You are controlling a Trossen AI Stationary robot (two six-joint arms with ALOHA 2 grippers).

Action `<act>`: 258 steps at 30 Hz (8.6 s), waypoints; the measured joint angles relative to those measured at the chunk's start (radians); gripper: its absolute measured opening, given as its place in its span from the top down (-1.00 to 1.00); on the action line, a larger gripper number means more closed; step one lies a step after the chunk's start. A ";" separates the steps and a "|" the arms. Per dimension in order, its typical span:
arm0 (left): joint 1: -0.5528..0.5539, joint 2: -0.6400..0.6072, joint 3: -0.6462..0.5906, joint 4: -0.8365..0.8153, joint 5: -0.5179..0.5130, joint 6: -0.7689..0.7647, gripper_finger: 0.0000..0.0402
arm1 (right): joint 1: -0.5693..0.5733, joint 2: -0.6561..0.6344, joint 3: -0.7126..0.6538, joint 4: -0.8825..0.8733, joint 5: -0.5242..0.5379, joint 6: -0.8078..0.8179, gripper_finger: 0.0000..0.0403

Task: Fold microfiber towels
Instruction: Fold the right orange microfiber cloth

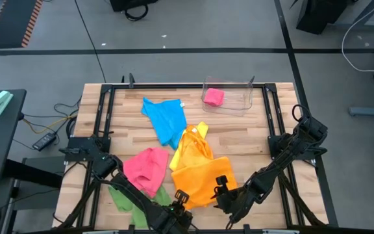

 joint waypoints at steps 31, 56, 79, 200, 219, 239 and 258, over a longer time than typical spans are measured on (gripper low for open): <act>0.006 -0.056 -0.039 0.027 0.068 -0.089 0.96 | -0.012 0.193 0.091 0.220 0.120 -0.235 0.19; 0.026 -0.071 -0.074 0.086 0.277 -0.198 0.87 | -0.012 0.193 0.091 0.208 0.120 -0.215 0.19; 0.021 -0.071 -0.074 0.020 0.071 -0.179 0.59 | -0.033 0.193 0.090 0.157 0.082 -0.182 0.19; -0.030 -0.150 -0.335 -0.117 -0.344 -0.080 0.22 | -0.039 0.192 0.092 0.193 0.018 -0.259 0.97; -0.040 -0.150 -0.423 0.010 -0.472 0.088 0.40 | -0.047 0.192 0.092 0.193 0.018 -0.249 0.97; -0.031 -0.182 -0.423 -0.110 -0.468 -0.423 0.93 | -0.047 0.171 0.113 0.176 0.031 -0.308 0.97; 0.061 -0.234 -0.496 -0.135 -0.256 -0.683 0.95 | -0.130 0.178 0.144 0.073 0.018 -0.262 0.88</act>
